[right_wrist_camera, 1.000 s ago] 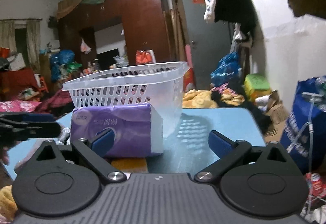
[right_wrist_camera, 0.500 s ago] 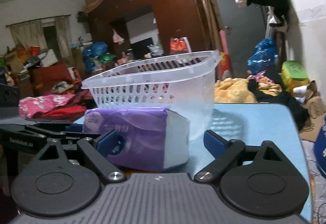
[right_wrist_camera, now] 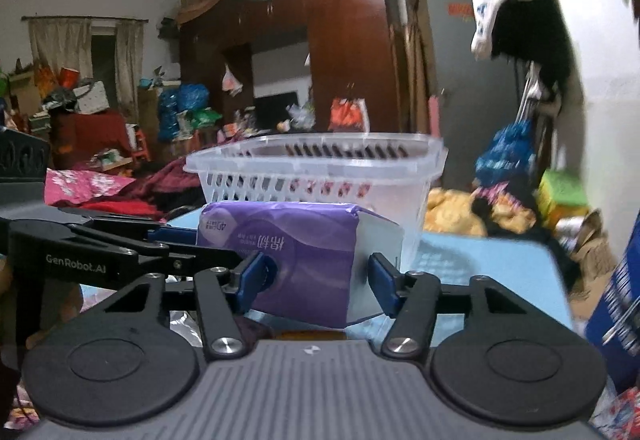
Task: Organize objects
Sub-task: 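Grip the purple tissue pack with both tools and lift it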
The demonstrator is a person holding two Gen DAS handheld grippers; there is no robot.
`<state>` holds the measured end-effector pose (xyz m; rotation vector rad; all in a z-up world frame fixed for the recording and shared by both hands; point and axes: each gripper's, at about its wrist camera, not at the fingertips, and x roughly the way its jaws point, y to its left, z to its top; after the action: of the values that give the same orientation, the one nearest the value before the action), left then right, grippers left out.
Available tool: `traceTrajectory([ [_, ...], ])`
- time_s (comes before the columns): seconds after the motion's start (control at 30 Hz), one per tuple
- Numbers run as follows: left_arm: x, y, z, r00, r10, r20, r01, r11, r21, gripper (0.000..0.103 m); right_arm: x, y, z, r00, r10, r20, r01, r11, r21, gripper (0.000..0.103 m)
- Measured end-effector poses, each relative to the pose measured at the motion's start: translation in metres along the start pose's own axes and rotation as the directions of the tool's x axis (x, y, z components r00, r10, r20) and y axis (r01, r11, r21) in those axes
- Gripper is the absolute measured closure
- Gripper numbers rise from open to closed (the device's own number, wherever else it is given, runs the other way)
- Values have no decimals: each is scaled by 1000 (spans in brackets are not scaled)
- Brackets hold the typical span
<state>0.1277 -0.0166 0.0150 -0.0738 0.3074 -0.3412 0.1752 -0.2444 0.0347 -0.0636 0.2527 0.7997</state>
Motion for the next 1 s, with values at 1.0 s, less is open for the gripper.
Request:
traceTrajectory([
  [1.0, 46, 68, 142, 995, 88, 37, -91, 993, 80, 48, 114, 7, 102, 997, -66, 35, 68, 996, -60, 44],
])
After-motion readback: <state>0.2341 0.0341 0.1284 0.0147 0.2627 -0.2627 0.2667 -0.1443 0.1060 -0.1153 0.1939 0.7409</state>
